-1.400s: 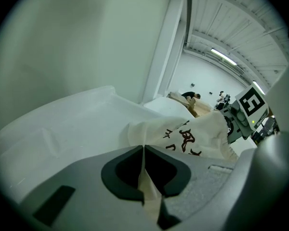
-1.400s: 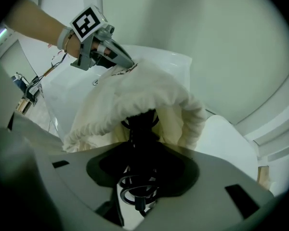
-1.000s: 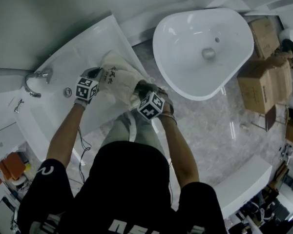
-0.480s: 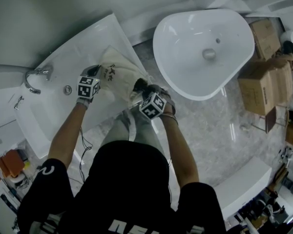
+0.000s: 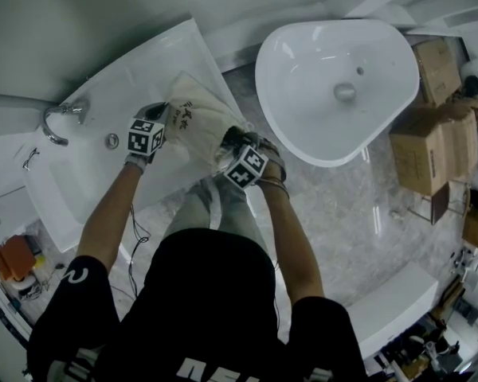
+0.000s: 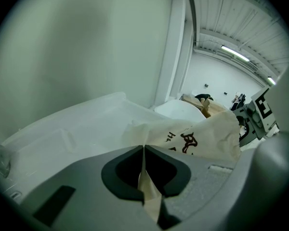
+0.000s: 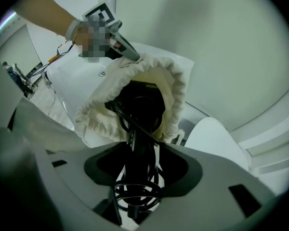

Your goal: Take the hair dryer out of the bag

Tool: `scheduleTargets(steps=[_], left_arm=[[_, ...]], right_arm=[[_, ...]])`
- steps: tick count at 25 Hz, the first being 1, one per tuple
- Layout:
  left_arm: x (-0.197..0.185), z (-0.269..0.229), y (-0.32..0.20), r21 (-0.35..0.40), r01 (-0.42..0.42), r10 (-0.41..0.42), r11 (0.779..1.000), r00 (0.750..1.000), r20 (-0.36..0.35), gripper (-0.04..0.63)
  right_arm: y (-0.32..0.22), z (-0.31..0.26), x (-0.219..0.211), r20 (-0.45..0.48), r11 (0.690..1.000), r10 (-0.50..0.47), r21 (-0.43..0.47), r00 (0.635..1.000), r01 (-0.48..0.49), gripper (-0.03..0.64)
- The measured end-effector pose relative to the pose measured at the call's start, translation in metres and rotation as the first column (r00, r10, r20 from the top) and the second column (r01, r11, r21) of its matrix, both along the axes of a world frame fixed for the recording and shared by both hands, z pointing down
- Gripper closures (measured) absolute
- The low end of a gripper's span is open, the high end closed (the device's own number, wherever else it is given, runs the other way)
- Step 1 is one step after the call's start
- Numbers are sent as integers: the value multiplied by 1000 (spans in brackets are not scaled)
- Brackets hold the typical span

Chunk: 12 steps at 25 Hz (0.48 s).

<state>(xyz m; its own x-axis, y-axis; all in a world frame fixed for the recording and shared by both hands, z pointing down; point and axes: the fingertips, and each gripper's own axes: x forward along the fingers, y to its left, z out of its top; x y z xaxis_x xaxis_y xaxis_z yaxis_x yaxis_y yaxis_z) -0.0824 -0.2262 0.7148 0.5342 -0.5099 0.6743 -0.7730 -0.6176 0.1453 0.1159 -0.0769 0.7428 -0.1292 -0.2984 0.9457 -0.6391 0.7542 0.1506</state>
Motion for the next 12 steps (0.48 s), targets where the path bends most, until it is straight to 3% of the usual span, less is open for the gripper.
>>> scheduleTargets(steps=[7,12], left_arm=[[-2,4,-3,-24,11,-11,1000,1000,-9,594],[-5,4,-3,-24,20,-21,1000,1000,-6,594]], right_arm=[[2,18,-6,11,989,-82,-121,997,83,428],[7,16,-11,67,986,-78,-140,995,87,449]])
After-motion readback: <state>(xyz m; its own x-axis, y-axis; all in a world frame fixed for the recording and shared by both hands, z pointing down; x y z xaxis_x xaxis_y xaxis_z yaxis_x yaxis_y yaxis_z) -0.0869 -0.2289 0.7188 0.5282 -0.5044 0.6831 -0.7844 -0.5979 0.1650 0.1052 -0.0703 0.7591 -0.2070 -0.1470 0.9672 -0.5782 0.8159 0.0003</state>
